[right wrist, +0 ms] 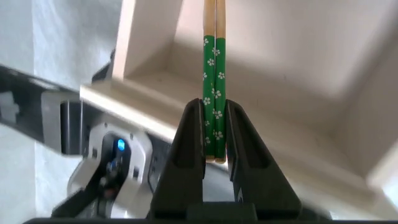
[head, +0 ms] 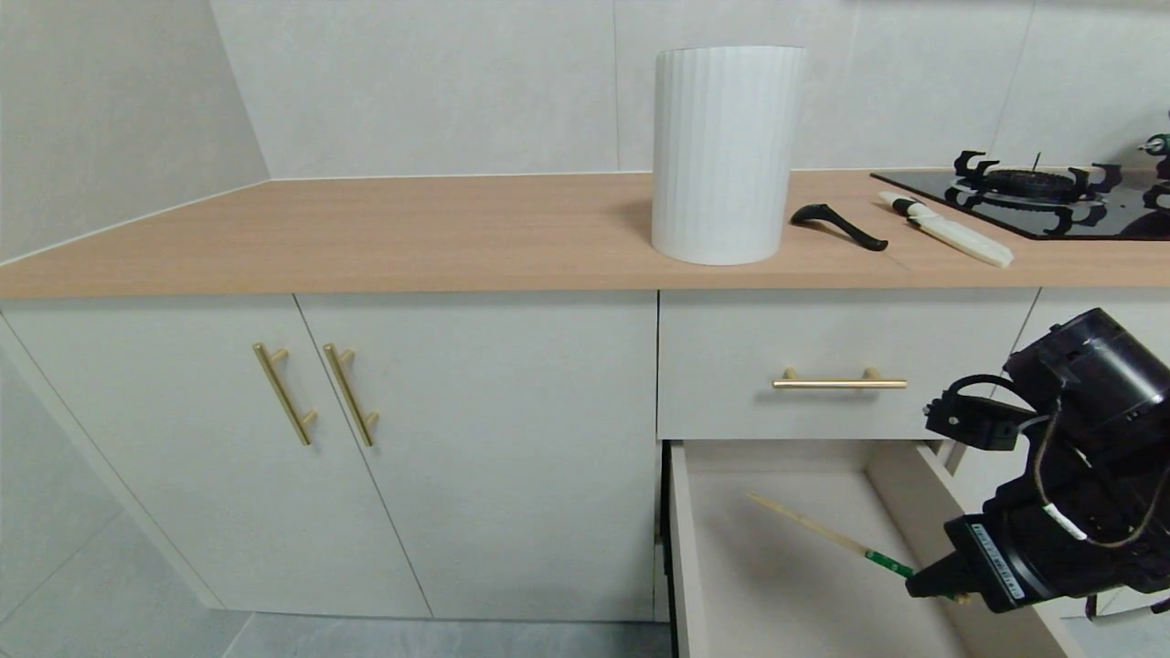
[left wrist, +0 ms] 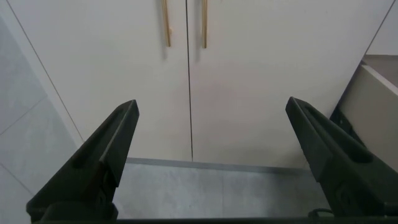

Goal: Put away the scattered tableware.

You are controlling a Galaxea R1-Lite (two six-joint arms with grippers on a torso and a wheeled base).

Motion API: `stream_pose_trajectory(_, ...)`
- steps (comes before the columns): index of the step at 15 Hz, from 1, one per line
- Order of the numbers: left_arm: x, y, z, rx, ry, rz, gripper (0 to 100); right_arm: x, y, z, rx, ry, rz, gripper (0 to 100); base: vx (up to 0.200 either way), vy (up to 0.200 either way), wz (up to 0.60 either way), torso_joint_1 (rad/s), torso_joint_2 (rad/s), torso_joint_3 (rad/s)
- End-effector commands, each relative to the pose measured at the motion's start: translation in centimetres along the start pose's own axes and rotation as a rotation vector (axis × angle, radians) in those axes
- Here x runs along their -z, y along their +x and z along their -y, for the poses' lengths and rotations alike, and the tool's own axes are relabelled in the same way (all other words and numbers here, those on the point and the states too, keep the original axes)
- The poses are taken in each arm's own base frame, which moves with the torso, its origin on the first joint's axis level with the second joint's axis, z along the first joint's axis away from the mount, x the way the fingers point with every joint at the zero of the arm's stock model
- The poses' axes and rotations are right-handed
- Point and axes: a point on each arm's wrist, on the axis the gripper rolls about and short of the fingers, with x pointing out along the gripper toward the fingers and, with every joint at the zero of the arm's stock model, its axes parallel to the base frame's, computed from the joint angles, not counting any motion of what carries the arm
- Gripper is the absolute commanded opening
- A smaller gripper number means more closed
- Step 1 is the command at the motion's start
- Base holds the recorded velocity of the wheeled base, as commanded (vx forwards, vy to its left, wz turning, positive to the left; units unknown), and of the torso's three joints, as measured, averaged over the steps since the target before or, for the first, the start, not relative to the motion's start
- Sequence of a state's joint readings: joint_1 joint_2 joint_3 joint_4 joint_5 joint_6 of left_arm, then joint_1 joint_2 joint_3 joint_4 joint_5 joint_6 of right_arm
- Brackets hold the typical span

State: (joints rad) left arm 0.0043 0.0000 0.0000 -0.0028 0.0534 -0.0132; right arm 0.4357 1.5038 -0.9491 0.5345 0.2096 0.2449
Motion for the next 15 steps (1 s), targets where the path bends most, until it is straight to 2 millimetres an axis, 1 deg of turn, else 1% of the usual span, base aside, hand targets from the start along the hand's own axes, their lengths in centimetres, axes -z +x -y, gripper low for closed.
stream_pose_trajectory(1, 0.0, 0.0, 0.0, -0.001, -0.001, -0.001, 100, -0.3, 2.6, 0.5, 0.012, 0.017, -0.051, 0, 0.0, 0.0, 0.0, 0.0, 0.0, 0.0)
stream_pose_trajectory(2, 0.0, 0.0, 0.0, -0.001, -0.001, -0.001, 100, -0.7, 3.9, 0.6, 0.016, 0.025, -0.063, 0, 0.0, 0.0, 0.0, 0.0, 0.0, 0.0)
stream_pose_trajectory(3, 0.0, 0.0, 0.0, -0.001, -0.001, 0.0, 100, -0.8, 4.2, 0.7, 0.017, 0.03, -0.064, 0, 0.0, 0.0, 0.0, 0.0, 0.0, 0.0)
stream_pose_trajectory(4, 0.0, 0.0, 0.0, -0.001, -0.001, -0.001, 100, -1.3, 6.2, 1.0, 0.023, 0.077, -0.08, 0, 0.0, 0.0, 0.0, 0.0, 0.0, 0.0)
stream_pose_trajectory(6, 0.0, 0.0, 0.0, -0.001, -0.001, -0.001, 100, -1.6, 8.3, 1.4, 0.02, 0.102, -0.068, 0, 0.0, 0.0, 0.0, 0.0, 0.0, 0.0)
stream_pose_trajectory(9, 0.0, 0.0, 0.0, -0.001, -0.001, 0.0, 100, -1.8, 11.5, 2.0, 0.022, 0.127, -0.05, 0, 0.0, 0.0, 0.0, 0.0, 0.0, 0.0)
stream_pose_trajectory(12, 0.0, 0.0, 0.0, -0.001, -0.001, 0.0, 100, -1.9, 14.4, 2.7, 0.05, 0.157, -0.082, 0, 0.0, 0.0, 0.0, 0.0, 0.0, 0.0)
stream_pose_trajectory(14, 0.0, 0.0, 0.0, -0.001, -0.001, -0.001, 100, -1.6, 17.1, 2.6, 0.079, 0.163, -0.103, 0, 0.0, 0.0, 0.0, 0.0, 0.0, 0.0)
stream_pose_trajectory(15, 0.0, 0.0, 0.0, -0.001, -0.001, -0.001, 100, -1.5, 17.9, 2.6, 0.103, 0.169, -0.1, 0, 0.0, 0.0, 0.0, 0.0, 0.0, 0.0)
